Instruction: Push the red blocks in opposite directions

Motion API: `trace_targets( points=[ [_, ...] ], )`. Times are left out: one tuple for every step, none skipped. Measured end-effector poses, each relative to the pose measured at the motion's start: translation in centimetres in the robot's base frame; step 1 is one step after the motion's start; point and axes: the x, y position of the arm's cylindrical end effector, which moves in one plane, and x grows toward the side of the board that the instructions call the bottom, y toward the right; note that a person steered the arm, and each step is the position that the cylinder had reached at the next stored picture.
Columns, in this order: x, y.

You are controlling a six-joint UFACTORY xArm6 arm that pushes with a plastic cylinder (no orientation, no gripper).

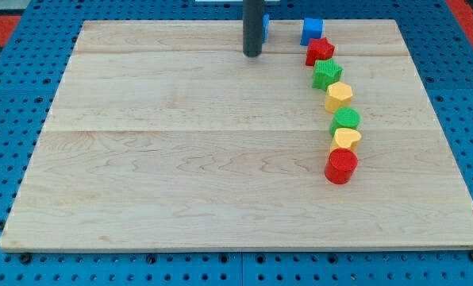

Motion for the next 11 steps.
trace_targets(
  points=[
    [11.9, 5.0],
    [22.4, 8.9],
    [26.1, 10.3],
    [26.3, 13.4],
    [29.7, 13.5],
    [30.4, 23.9],
    [21.7, 26.1],
    [9.7, 24.3],
    [0.3, 20.5],
    [-2.7, 16.7],
    [-2.7, 16.7]
  ],
)
